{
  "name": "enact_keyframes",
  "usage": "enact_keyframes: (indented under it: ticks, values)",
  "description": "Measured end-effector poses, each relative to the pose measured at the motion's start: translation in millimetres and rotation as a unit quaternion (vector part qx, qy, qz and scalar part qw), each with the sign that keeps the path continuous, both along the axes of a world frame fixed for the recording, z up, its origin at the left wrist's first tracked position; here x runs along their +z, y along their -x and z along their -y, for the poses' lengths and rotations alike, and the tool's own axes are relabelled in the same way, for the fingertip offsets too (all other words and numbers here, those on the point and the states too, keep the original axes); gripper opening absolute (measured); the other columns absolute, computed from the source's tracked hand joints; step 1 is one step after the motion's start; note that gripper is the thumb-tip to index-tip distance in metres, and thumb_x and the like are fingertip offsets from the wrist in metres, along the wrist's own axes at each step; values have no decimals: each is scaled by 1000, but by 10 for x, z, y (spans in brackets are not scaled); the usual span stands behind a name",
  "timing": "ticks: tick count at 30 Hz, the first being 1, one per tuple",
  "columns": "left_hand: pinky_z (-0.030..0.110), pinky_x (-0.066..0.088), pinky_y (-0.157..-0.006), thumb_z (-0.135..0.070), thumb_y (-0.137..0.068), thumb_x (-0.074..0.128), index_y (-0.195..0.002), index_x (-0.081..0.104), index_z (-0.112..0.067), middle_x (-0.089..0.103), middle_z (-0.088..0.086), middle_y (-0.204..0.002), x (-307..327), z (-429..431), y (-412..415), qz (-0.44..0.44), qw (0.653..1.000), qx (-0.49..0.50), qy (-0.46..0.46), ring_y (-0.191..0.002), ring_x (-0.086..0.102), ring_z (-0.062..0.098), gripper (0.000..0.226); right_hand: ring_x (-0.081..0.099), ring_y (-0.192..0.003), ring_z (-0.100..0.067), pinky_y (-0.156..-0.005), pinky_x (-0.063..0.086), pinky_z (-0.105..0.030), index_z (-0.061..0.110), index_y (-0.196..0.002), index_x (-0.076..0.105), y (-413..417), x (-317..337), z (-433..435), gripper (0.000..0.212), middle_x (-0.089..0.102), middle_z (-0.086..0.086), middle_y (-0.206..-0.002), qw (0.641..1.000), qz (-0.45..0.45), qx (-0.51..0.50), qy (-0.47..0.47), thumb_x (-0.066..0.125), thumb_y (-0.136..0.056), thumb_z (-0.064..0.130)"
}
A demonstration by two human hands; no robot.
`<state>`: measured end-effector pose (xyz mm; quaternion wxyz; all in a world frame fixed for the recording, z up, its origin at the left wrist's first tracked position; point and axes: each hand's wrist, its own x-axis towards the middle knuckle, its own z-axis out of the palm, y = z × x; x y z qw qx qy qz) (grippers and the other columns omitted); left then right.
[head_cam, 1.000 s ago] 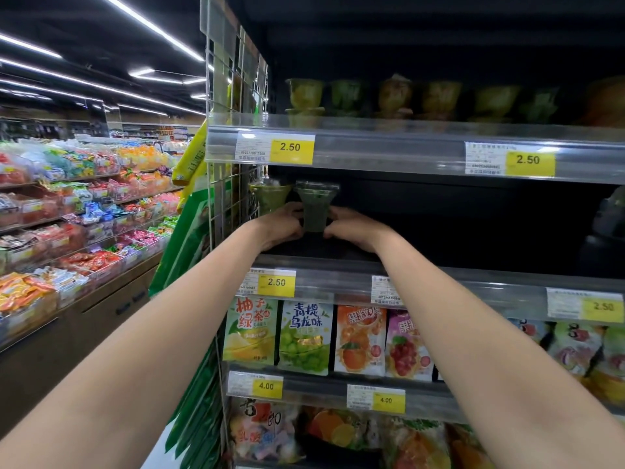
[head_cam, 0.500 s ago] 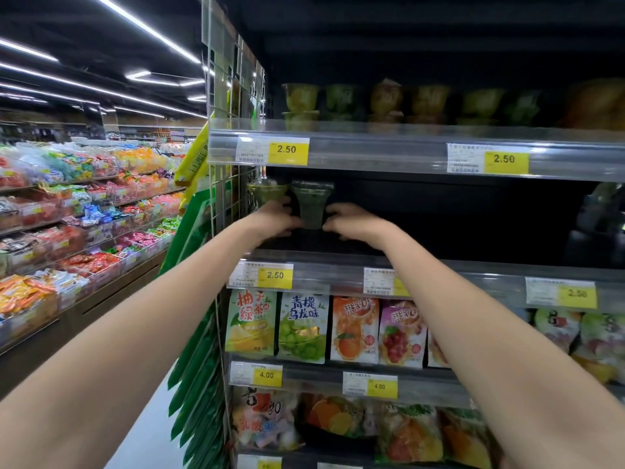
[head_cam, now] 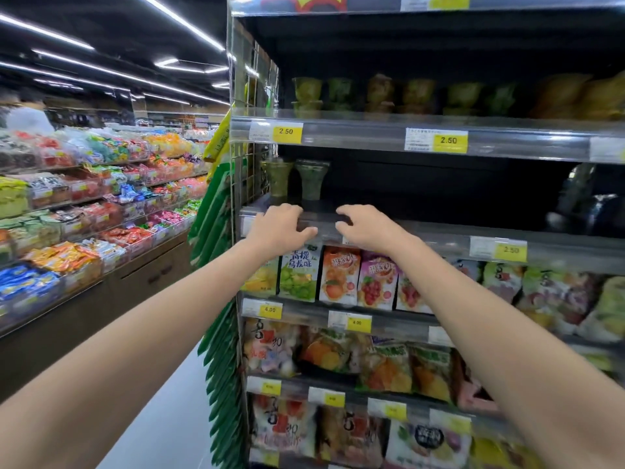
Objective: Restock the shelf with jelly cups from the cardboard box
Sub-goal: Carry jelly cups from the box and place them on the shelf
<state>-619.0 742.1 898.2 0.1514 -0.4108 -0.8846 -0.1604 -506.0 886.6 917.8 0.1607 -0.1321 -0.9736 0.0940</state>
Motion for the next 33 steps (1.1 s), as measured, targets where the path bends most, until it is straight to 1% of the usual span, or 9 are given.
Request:
enact_keyframes:
  ticks: [3, 8, 12, 16, 19, 21, 26, 29, 33]
  values:
    - [41, 42, -96, -53, -92, 48, -141, 41, -11, 51, 10, -137, -109, 241, -380, -45, 999, 14, 18, -124, 49, 29, 64, 41, -134, -26, -107, 39, -41, 10, -147, 33, -343, -115, 174, 51, 39, -9, -150, 1000, 8, 11, -27, 41, -100, 27]
    - [41, 43, -90, -52, -92, 49, -132, 47, -11, 56, 10, -127, -503, 816, -1125, -55, 996, 54, 47, -115, 54, 31, 57, 55, -115, -25, -88, 50, -38, 11, -142, 43, -941, -509, 653, 47, 56, -8, -132, 994, 50, 61, -70, 44, -99, 30]
    - [39, 45, -88, -50, -92, 50, -133, 47, -11, 56, 9, -128, -1047, 1454, -1735, 3, 993, 91, 76, -116, 54, 30, 56, 52, -123, -24, -90, 48, -34, 12, -142, 43, -1424, -972, 1213, 47, 52, -7, -139, 988, 79, 121, -59, 45, -100, 32]
    - [41, 46, -92, -50, -92, 51, -132, 47, -9, 55, 10, -130, -1611, 2169, -2258, 70, 984, 129, 97, -118, 53, 29, 58, 55, -119, -24, -75, 48, -31, 15, -140, 46, -1758, -1529, 1873, 46, 56, -4, -134, 974, 125, 183, -39, 45, -99, 35]
    - [42, 45, -93, -50, -90, 53, -136, 45, -13, 54, 8, -133, -1982, 2729, -2621, 113, 972, 174, 113, -121, 52, 30, 60, 53, -121, -24, -83, 47, -35, 19, -139, 47, -1865, -1997, 2412, 47, 59, -3, -130, 959, 162, 226, -53, 47, -96, 39]
    - [42, 46, -94, -51, -89, 54, -134, 46, -14, 55, 8, -132, -2227, 3129, -2812, 147, 960, 208, 117, -120, 52, 30, 60, 49, -126, -22, -93, 44, -37, 19, -140, 45, -1934, -2277, 2799, 49, 56, -2, -135, 948, 186, 252, -50, 46, -96, 40]
    - [42, 44, -96, -49, -87, 57, -132, 48, -13, 55, 8, -133, -2837, 4224, -3241, 221, 920, 294, 137, -121, 51, 31, 59, 46, -128, -24, -101, 40, -37, 19, -139, 46, -2038, -2919, 3806, 47, 57, -3, -132, 910, 250, 327, -54, 48, -95, 37]
    - [41, 44, -98, -49, -89, 54, -137, 45, -16, 52, 6, -137, -3148, 4919, -3532, 262, 887, 347, 153, -124, 49, 30, 60, 48, -126, -26, -101, 42, -40, 21, -137, 47, -2088, -3252, 4478, 47, 57, -4, -133, 879, 285, 375, -68, 49, -94, 38]
    - [40, 41, -100, -47, -90, 55, -140, 41, -17, 48, 4, -141, -3546, 5878, -3953, 337, 833, 413, 149, -128, 46, 27, 60, 48, -127, -25, -98, 42, -37, 21, -139, 46, -2199, -3620, 5447, 47, 57, -5, -134, 833, 327, 440, -77, 49, -95, 35]
